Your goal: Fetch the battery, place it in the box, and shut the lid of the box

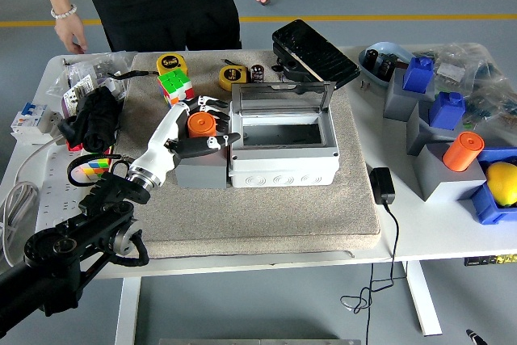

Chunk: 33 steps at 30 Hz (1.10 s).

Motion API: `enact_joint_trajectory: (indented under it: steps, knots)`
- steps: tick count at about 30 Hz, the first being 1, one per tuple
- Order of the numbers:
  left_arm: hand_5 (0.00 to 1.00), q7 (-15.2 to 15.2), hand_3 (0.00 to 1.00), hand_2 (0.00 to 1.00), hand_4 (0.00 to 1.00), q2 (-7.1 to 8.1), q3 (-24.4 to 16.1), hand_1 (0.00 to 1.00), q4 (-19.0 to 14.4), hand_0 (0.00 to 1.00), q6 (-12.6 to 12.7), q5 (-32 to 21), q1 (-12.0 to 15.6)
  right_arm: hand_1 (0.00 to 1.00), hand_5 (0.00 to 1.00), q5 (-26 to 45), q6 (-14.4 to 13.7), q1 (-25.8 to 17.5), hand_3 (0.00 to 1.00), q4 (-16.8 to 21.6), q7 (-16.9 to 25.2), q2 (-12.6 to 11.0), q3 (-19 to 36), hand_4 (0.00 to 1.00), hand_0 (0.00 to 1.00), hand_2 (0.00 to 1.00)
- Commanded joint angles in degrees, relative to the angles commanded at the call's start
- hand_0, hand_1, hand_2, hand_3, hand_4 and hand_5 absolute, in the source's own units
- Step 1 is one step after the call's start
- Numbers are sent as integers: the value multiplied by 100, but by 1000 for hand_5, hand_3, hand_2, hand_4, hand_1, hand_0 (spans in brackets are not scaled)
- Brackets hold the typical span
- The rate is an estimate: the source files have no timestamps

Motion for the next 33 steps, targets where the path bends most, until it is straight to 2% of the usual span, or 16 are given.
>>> enact_joint_trajectory:
  steps: [1,2,7,8,13,14,19,20,25,26,31,33]
  knots:
    - [2,3,523,461,998,-5,-3,439,6,407,0,-6,-3,639,441,-2,-4,1,539,0,3,-1,2,885,660,648]
    - [2,10,442,388,930,-12,3,371,18,344,-4,-29,-9,640,441,-2,-6,-1,539,1,4,-2,-1,885,661,649]
    - [2,43,442,388,930,-34,45,371,77,344,-7,-139,-41,640,441,3,-8,9,539,1,9,-2,-5,885,661,649]
    - [2,50,268,250,677,-37,51,282,84,283,-7,-148,-45,639,441,3,-9,9,539,1,11,-2,-2,885,661,648]
    - [2,94,268,250,677,-52,67,282,119,283,-33,-155,-73,639,441,4,-15,13,539,-1,14,-4,2,885,661,648]
    - [2,103,186,183,397,-56,68,175,120,221,-39,-148,-76,639,440,3,-17,13,539,-2,15,-4,0,885,661,647]
    - [2,147,186,183,397,-72,93,175,132,221,-81,-116,-91,639,440,-2,-30,12,539,-3,24,-1,-8,885,661,647]
    - [2,149,157,140,265,-74,100,136,134,204,-83,-112,-95,639,440,-1,-32,12,538,-3,27,-1,-9,885,663,647]
    - [2,161,157,140,265,-88,132,136,148,204,-122,-122,-125,639,440,4,-33,18,538,-3,28,2,-14,885,663,647]
    - [2,162,146,108,117,-91,139,108,152,198,-122,-122,-132,638,440,8,-32,19,539,-4,28,1,-18,885,665,647]
    - [2,150,146,108,117,-101,149,108,157,198,-118,-129,-146,638,440,9,-36,23,539,-4,37,1,-19,885,665,647]
    - [2,148,145,105,88,-103,141,101,148,198,-112,-124,-143,638,440,13,-39,23,539,-5,44,3,-26,885,664,647]
